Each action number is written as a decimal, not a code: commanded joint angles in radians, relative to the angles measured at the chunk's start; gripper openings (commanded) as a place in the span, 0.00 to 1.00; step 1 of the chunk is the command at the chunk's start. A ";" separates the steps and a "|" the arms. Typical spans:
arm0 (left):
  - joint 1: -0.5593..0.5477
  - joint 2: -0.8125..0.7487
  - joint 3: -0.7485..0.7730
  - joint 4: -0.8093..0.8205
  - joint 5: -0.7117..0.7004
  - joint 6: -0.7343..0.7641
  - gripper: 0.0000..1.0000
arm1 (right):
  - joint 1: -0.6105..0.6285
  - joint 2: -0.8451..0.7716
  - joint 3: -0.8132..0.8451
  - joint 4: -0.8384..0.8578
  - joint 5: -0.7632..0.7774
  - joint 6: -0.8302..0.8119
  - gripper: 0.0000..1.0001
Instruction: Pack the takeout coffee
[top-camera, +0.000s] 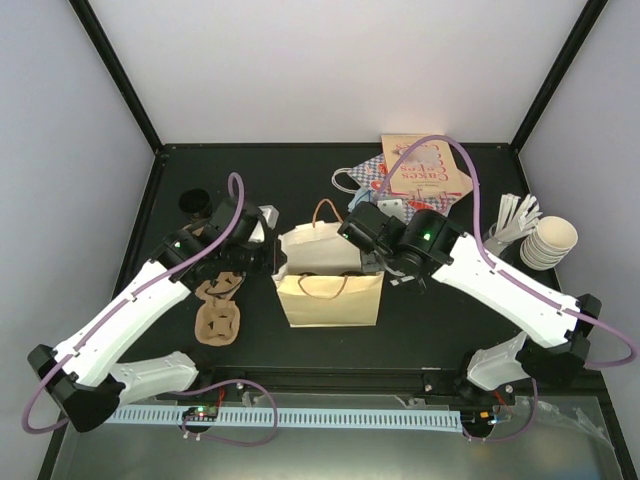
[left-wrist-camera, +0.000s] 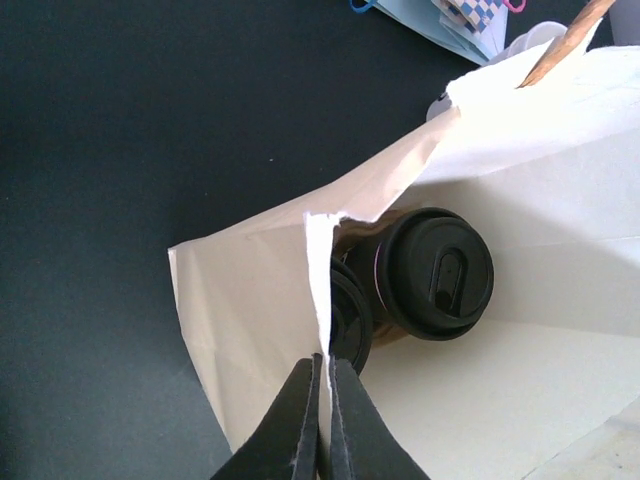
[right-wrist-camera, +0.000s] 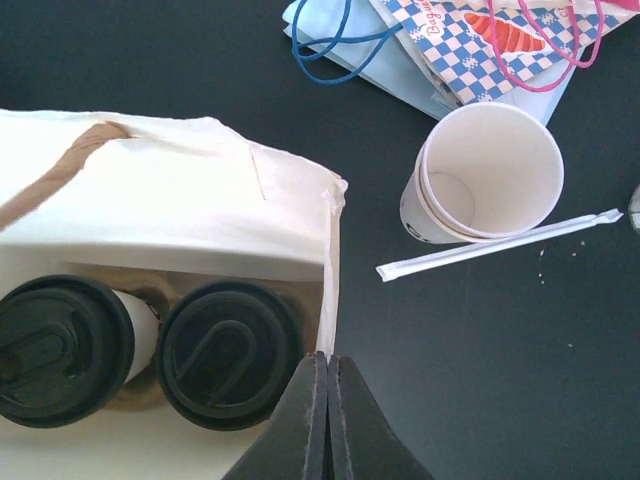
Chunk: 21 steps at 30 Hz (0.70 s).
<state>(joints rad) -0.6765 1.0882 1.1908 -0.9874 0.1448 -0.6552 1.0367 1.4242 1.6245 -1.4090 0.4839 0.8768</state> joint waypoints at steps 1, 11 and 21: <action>-0.007 0.019 0.035 0.035 -0.018 -0.003 0.02 | -0.028 0.001 0.014 0.038 -0.002 -0.011 0.01; 0.020 0.083 0.107 0.091 -0.072 0.035 0.01 | -0.137 0.013 0.031 0.109 -0.038 -0.125 0.01; 0.099 0.186 0.200 0.087 -0.020 0.082 0.05 | -0.222 0.081 0.092 0.147 -0.068 -0.209 0.10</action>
<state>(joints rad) -0.5983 1.2556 1.3312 -0.9260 0.1013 -0.6014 0.8402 1.4826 1.6814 -1.2900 0.4332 0.7097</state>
